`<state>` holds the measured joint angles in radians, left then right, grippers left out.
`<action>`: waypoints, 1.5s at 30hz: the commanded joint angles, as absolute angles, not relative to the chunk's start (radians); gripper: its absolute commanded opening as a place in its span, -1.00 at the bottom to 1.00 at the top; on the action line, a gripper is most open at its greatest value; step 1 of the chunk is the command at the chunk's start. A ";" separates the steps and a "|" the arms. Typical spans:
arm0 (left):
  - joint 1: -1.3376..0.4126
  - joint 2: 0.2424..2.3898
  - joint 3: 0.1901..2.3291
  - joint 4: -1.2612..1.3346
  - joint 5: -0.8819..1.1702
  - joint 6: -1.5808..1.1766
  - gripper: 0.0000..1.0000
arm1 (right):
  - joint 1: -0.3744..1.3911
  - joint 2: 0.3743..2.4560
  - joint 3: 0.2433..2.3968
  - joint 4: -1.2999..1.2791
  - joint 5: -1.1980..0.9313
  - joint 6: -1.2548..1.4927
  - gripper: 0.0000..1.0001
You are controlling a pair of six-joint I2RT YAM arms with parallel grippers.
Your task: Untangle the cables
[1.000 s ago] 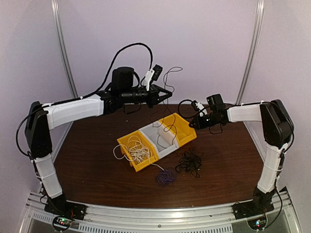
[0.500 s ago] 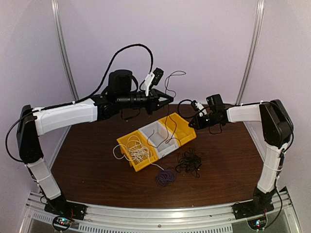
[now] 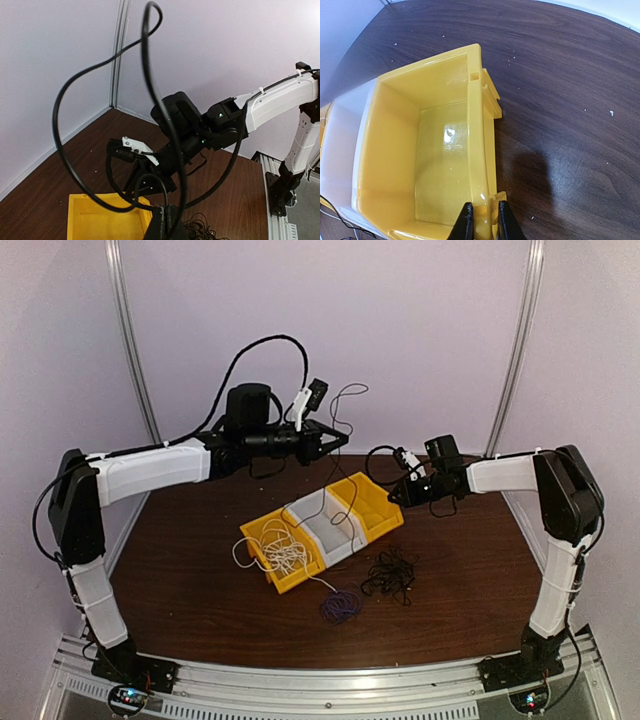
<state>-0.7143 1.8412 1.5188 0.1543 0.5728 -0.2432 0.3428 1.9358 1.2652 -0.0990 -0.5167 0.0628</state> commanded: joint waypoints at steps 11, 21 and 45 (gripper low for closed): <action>-0.753 1.797 1.609 0.238 0.610 -0.284 -1.00 | 0.351 1.943 1.265 -0.071 -0.573 0.105 -1.00; -0.772 1.822 1.554 0.409 0.689 -0.434 -1.00 | 0.350 1.952 1.277 -0.092 -0.581 0.084 -0.87; -0.795 1.801 1.410 0.560 0.642 -0.512 -1.00 | 0.518 1.714 1.167 -0.365 -0.880 -0.403 0.26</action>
<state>-0.7986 1.8175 1.4281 0.4870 0.6521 -0.5079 0.4774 1.6833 1.1534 -0.3340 -0.8398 -0.3626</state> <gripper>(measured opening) 0.014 0.627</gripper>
